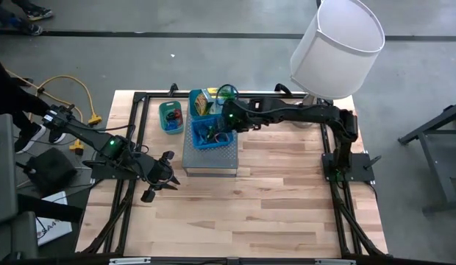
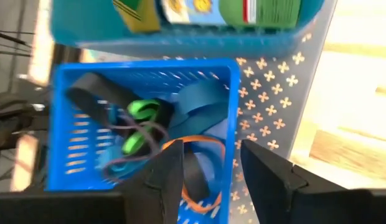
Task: Pick & Place Office Desk Supplies
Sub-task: Put the blue basket with rubberbands on the shelf
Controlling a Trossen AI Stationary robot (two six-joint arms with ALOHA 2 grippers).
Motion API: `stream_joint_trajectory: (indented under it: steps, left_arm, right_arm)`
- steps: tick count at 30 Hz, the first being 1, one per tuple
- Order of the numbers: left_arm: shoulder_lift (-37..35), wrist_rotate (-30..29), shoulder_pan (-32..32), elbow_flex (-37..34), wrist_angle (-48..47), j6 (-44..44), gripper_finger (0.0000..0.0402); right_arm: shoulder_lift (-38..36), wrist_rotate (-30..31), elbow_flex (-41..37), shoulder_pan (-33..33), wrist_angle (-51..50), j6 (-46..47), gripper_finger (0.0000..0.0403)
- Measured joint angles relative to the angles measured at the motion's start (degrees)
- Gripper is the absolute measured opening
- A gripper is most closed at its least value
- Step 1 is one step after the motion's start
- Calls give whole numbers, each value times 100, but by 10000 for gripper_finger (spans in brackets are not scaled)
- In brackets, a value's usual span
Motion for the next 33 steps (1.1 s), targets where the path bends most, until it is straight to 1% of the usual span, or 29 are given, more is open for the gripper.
stream_joint_trajectory:
  steps: [9, 13, 17, 21, 27, 30, 33]
  left_arm:
    - [0, 0, 0, 0, 35, 0, 83]
    - [0, -2, 0, -2, 37, 0, 83]
    - [0, 0, -2, -2, 35, 0, 83]
    - [0, 0, -1, -2, 43, 0, 83]
    - [0, 0, 0, -2, 46, 0, 83]
    - [0, 0, -2, -2, 51, 1, 83]
    - [0, 0, -1, -2, 65, 0, 83]
  right_arm:
    - [-462, 26, 2, 42, -136, -478, 148]
    - [-528, 31, 4, 166, -209, -697, 148]
    - [-634, -133, 10, 364, -165, -1225, 148]
    - [-708, -420, 4, 688, -134, -1981, 148]
    - [-711, -453, 4, 1361, -35, -3102, 148]
    - [-711, -427, 4, 1742, -43, -3611, 148]
    - [-686, -167, 4, 2163, -44, -3735, 148]
